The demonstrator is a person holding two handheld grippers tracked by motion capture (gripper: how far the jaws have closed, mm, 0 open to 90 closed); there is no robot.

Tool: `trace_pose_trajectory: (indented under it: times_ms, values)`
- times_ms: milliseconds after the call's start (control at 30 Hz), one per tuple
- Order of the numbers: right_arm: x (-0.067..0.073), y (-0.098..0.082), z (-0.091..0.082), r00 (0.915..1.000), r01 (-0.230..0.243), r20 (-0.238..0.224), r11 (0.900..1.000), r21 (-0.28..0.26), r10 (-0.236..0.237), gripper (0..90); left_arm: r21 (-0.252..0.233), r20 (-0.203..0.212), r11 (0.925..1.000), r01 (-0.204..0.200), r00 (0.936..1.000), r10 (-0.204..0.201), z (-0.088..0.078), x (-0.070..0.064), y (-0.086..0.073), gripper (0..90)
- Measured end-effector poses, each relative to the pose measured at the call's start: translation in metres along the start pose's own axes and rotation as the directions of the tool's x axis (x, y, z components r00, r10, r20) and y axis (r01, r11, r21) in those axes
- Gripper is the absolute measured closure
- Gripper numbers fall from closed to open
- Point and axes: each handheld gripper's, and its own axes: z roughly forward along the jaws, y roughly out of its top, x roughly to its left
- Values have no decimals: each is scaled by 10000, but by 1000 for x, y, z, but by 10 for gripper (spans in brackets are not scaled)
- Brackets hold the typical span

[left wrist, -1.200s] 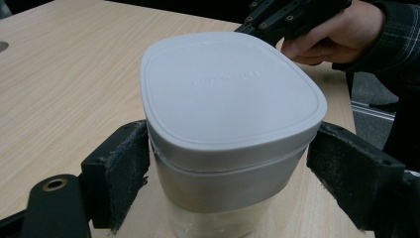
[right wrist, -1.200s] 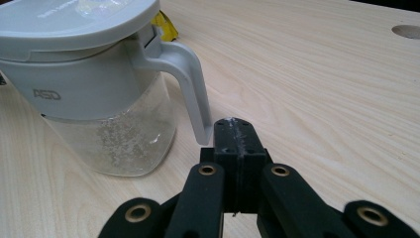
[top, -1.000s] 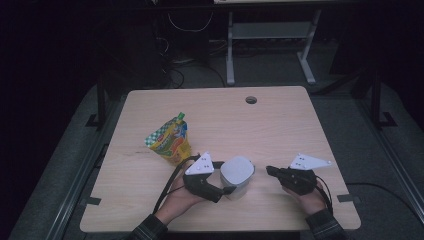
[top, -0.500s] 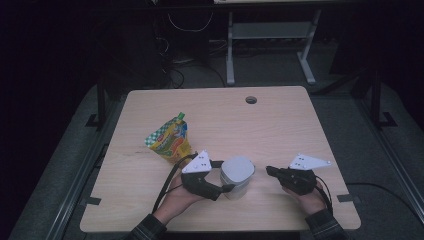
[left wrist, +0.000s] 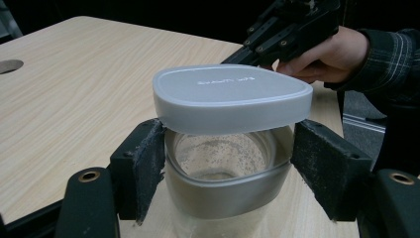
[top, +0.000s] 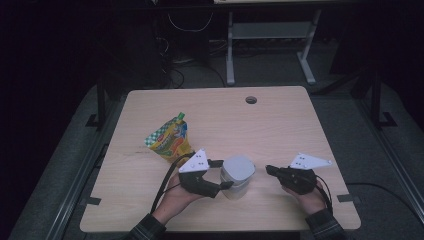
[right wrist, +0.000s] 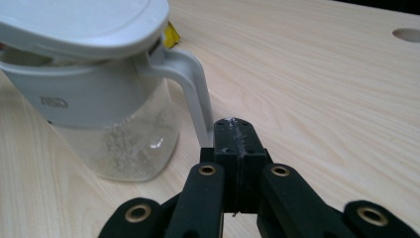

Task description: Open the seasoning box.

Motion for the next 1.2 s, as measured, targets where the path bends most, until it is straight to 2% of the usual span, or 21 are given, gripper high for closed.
trace_pose_trajectory:
  times_ms: [233, 567, 867, 1200]
  values:
    - [3, 6, 2, 9999, 23, -128, 9999, -169, -25, 899, -77, -8, 10000, 2, 10000, -2, -3, 0, 1, 363]
    - [8, 29, 0, 9990, 112, -423, 9980, -624, -138, 899, -57, -209, 10000, 34, 9998, -35, -6, 1, 1, 453]
    - [13, 46, 5, 9965, 283, -763, 9963, -817, -346, 899, -113, -195, 9999, -3, 9998, 1, -9, 2, 1, 622]
    - [19, 50, 9, 9930, 475, -1038, 9955, -817, -559, 899, -153, -1, 9999, -1, 10000, 1, -11, 2, 2, 816]
